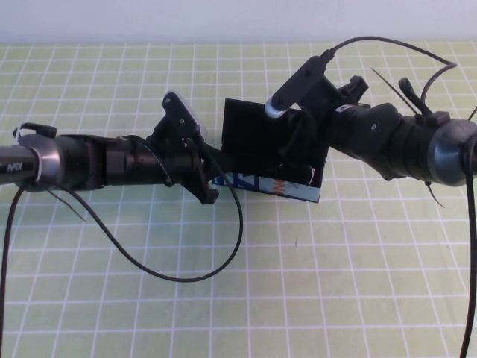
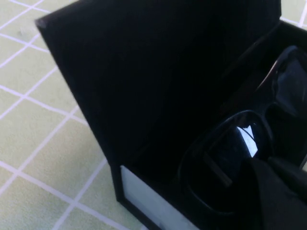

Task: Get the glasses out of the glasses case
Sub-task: Pick up the glasses from the glasses case

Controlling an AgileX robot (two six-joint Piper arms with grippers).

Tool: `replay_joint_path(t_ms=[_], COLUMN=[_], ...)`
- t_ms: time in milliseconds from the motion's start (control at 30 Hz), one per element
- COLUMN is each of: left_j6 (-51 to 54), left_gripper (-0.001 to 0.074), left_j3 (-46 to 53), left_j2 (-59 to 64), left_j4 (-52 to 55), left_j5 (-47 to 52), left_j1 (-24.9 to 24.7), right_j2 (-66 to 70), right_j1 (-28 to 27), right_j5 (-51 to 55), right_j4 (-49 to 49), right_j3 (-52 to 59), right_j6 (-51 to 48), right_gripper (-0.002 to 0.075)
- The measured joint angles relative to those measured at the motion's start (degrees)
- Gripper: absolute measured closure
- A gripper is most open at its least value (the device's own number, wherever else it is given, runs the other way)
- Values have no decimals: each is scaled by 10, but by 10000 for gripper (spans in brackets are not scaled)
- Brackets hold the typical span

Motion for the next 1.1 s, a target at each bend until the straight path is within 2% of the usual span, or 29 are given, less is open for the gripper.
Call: replay_joint_path(t_ms=[133, 200, 433, 733, 1100], left_j6=[-3, -5, -15, -9, -5], left_gripper=[738, 738, 738, 738, 738], left_j3=[0, 0, 0, -18, -113], left_j2=[0, 0, 1, 1, 25], left_j4=[0, 1, 4, 9, 11], left_j5=[3, 4, 21, 89, 54], left_j1=[0, 0, 0, 0, 0], right_j2=[5, 5, 10, 24, 24], right_j1=[0, 0, 0, 0, 0], right_j5=[-27, -41, -61, -61, -57], right_j4=[4, 6, 15, 18, 18], right_j3=[2, 2, 2, 3, 3], right_j6=[0, 0, 0, 0, 0], right_gripper=[400, 378, 381, 381, 382])
